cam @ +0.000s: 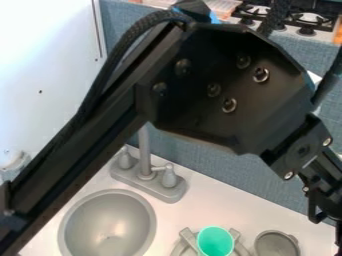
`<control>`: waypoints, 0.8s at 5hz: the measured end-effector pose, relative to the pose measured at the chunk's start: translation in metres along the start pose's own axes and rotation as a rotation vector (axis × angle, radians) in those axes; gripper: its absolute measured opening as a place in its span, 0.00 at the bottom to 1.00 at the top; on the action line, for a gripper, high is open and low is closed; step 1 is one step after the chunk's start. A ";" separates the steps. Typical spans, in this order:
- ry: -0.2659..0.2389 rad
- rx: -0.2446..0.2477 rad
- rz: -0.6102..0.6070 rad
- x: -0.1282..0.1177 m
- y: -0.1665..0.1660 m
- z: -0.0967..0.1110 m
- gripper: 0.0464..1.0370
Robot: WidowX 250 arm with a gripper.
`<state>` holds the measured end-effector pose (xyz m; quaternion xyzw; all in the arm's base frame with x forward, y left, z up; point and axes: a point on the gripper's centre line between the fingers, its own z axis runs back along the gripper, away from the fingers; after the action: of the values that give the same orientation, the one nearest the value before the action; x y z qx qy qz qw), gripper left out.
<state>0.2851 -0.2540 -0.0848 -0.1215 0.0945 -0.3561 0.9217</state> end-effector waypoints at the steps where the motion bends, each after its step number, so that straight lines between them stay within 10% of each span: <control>1: -0.010 0.004 0.059 -0.005 0.001 -0.004 0.96; 4: -0.128 0.159 0.271 -0.033 0.001 0.069 0.96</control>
<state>0.2795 -0.2198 -0.0168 -0.0567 0.0227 -0.2265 0.9721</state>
